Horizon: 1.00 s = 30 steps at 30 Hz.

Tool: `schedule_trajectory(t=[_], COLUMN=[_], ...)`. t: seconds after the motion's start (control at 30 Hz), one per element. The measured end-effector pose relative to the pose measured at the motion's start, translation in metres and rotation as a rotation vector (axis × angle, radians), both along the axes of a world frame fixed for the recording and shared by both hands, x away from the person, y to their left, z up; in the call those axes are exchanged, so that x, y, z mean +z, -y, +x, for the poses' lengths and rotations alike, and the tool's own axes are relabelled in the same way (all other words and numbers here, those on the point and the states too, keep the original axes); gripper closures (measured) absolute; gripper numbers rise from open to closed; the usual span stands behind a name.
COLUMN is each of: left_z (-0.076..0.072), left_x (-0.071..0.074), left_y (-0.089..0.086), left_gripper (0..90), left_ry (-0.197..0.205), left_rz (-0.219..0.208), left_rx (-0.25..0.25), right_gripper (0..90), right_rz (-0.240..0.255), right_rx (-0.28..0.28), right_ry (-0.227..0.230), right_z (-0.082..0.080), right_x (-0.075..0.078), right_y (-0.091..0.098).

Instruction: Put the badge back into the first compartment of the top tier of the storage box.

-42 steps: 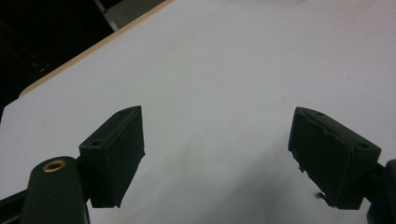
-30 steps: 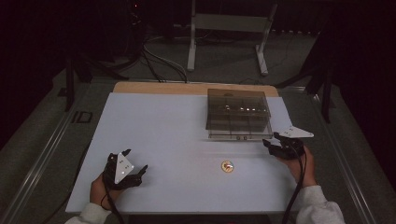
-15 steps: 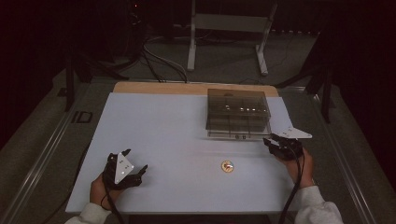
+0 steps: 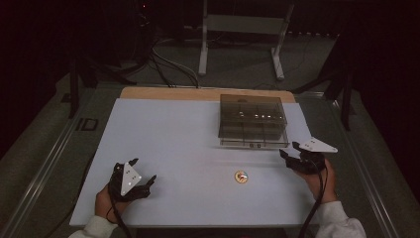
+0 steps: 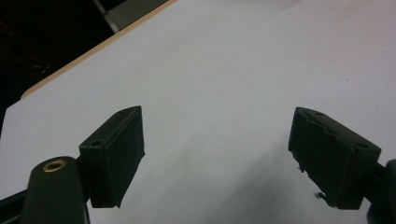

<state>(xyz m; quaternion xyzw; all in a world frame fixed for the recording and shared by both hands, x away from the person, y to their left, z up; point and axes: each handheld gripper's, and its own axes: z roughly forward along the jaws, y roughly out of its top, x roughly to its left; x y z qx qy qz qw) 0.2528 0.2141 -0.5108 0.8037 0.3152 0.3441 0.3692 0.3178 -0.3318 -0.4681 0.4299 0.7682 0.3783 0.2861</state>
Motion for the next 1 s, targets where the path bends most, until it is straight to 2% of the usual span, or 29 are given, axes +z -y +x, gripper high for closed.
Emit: schedule_trajectory(t=[0.2, 0.37, 0.47, 0.53, 0.6, 0.77, 1.0], left_z=[-0.001, -0.001, -0.001, -0.001, -0.001, -0.001, -0.001], left_x=[0.001, 0.001, 0.001, 0.001, 0.001, 0.001, 0.001], left_y=[0.001, 0.000, 0.001, 0.001, 0.001, 0.002, 0.002], left_gripper=[19.9, 19.9, 19.9, 19.9, 19.9, 19.9, 20.0], left_ry=[0.003, 0.003, 0.004, 0.003, 0.003, 0.003, 0.003], left_rz=[0.001, 0.001, -0.001, 0.001, 0.003, 0.006, 0.007], left_rx=[0.000, 0.000, -0.002, 0.000, 0.001, -0.004, -0.007], right_gripper=[36.2, 32.0, 28.6, 29.5, 28.9, 27.0, 22.3], right_rz=[0.035, 0.037, 0.034, 0.042, 0.034, 0.039, 0.007], right_rx=[0.039, 0.096, 0.142, 0.184, 0.223, 0.273, 0.346], right_ry=[0.013, -0.011, -0.042, -0.062, -0.063, -0.100, -0.171], right_z=[-0.016, -0.025, -0.028, -0.029, -0.030, -0.028, -0.026], right_x=[-0.001, -0.007, -0.012, -0.013, -0.015, -0.022, -0.035], right_y=[-0.004, -0.016, -0.024, -0.028, -0.032, -0.044, -0.069])
